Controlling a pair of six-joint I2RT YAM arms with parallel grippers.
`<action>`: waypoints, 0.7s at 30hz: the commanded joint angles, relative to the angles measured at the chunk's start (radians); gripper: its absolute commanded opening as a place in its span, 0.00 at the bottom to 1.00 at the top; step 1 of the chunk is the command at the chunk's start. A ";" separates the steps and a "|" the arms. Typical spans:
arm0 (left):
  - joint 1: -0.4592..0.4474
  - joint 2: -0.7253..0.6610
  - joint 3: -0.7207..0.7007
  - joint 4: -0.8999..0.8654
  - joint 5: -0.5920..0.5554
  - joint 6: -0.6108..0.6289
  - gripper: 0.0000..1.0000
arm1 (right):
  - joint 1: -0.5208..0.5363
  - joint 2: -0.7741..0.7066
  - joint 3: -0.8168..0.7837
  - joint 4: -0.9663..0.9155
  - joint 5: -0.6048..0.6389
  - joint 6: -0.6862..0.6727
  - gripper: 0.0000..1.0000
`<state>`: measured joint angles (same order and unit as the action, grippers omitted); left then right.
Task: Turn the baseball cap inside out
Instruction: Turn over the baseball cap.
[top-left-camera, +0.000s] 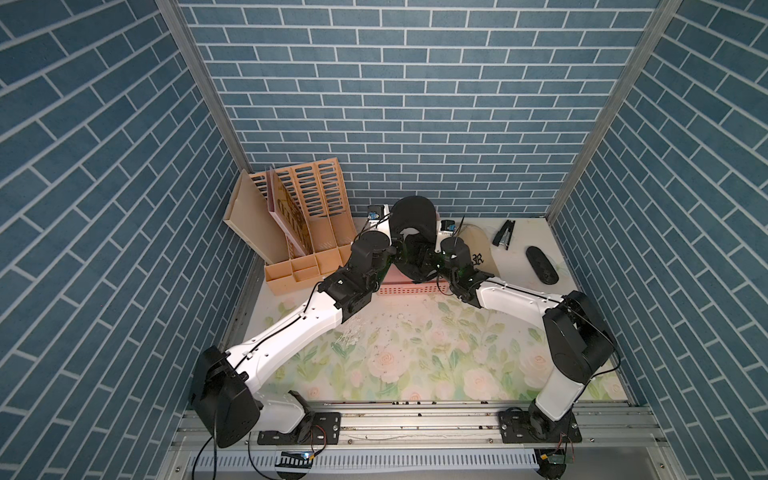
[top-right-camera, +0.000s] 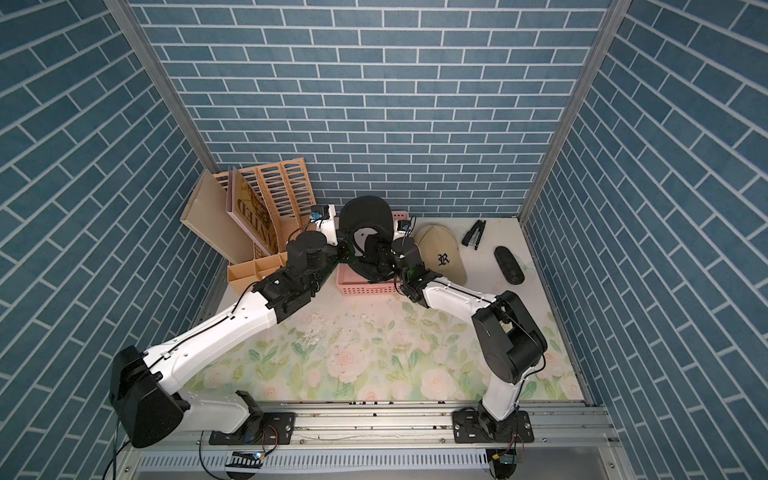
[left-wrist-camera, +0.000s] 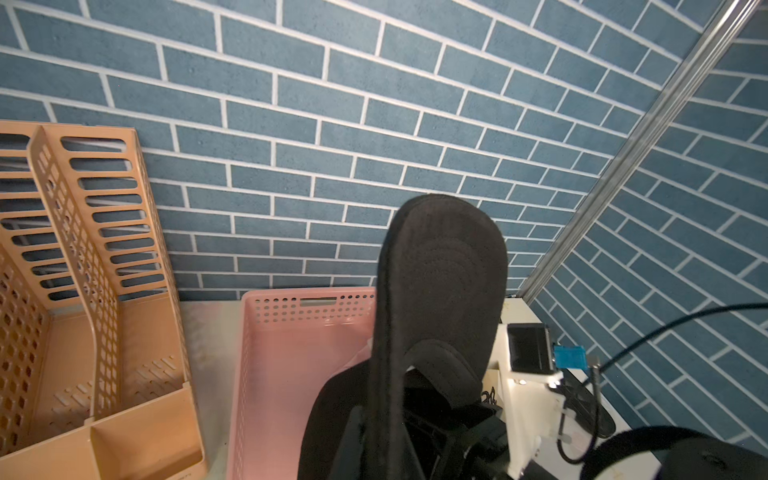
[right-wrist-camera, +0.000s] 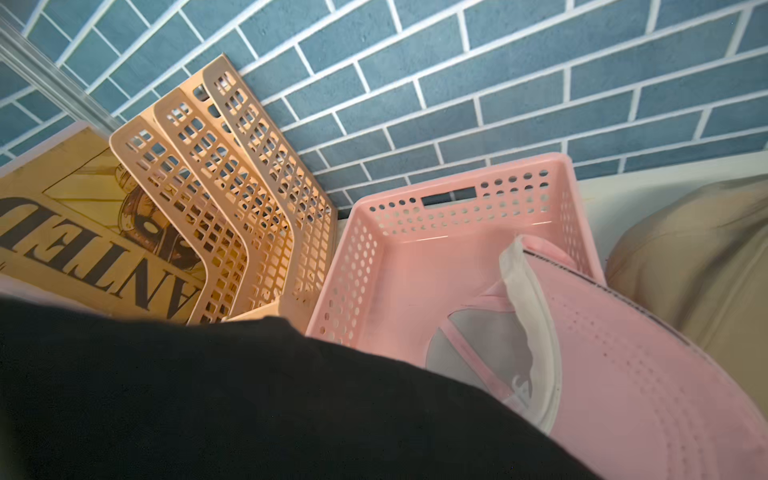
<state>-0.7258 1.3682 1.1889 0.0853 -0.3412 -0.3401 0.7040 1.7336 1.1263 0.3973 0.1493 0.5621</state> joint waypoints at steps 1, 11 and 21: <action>-0.012 0.026 0.037 0.057 0.049 0.002 0.00 | 0.055 -0.093 -0.030 0.129 -0.075 -0.054 0.55; -0.017 0.021 0.006 0.062 0.105 -0.036 0.00 | -0.035 -0.109 -0.113 0.440 -0.192 0.083 0.64; -0.020 0.019 0.003 0.065 0.175 -0.065 0.00 | -0.034 -0.047 -0.085 0.453 -0.136 0.105 0.34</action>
<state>-0.7399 1.3861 1.1881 0.1452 -0.2329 -0.3824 0.6701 1.6550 1.0340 0.7853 -0.0238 0.6483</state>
